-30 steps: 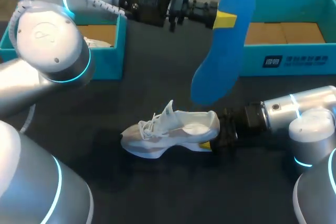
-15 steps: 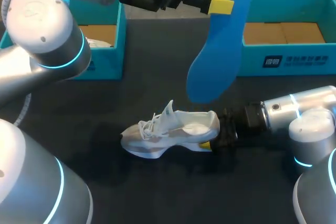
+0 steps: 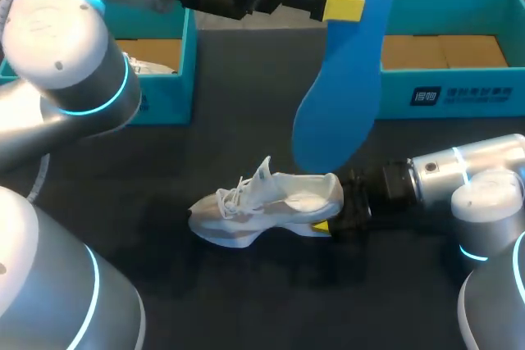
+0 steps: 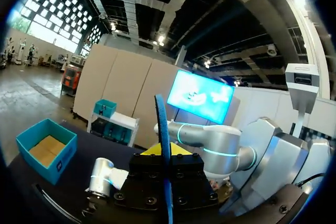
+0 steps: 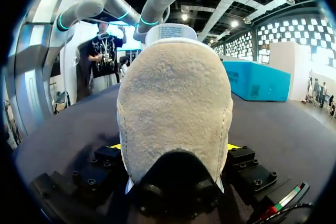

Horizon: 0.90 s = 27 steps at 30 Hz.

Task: Take the shoe out of the shoebox, open the shoe tongue, remove and reinsert the insole, then place the shoe into the shoebox

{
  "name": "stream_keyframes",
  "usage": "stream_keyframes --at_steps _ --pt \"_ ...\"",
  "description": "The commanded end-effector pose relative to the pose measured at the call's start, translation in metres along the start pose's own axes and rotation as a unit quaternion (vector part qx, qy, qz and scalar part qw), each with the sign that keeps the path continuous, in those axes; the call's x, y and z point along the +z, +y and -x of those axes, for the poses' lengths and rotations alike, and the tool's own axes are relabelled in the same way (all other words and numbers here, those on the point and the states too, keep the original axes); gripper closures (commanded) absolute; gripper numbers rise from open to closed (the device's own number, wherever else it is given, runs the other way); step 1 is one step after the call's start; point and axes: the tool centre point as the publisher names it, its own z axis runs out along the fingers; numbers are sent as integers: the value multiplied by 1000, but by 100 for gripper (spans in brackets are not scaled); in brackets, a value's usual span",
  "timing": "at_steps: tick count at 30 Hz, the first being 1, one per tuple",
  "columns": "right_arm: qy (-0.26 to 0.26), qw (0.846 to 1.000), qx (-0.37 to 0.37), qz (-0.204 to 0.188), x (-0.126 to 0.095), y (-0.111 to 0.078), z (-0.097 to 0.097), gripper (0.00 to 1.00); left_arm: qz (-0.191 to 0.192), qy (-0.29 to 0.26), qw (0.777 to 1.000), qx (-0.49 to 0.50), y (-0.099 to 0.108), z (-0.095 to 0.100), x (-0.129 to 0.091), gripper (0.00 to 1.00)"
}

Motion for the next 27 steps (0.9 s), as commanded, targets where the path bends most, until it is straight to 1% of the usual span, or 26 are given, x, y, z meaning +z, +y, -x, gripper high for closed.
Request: stream_keyframes --at_steps 1,3,9,14,17,22,27 --pt "0 1000 0 -1 2 -2 -1 100 -32 -18 999 -22 16 -13 -11 100" --pt "0 1000 0 -1 2 -2 -1 100 -36 -22 999 -28 18 -17 -13 100" --pt "0 1000 0 -1 2 -2 -1 100 -18 -29 999 -27 21 -31 -19 100" --pt "0 1000 0 -1 2 -2 -1 100 -20 -29 998 -43 23 -27 -24 100" --pt "0 1000 0 -1 2 -2 -1 100 -15 -24 998 -51 21 -27 -26 100" --pt "0 1000 0 -1 2 -2 -1 100 -14 -3 999 -44 15 -38 -29 100" --pt "0 1000 0 -1 2 -2 -1 100 -26 -15 999 -40 8 -50 -30 100"
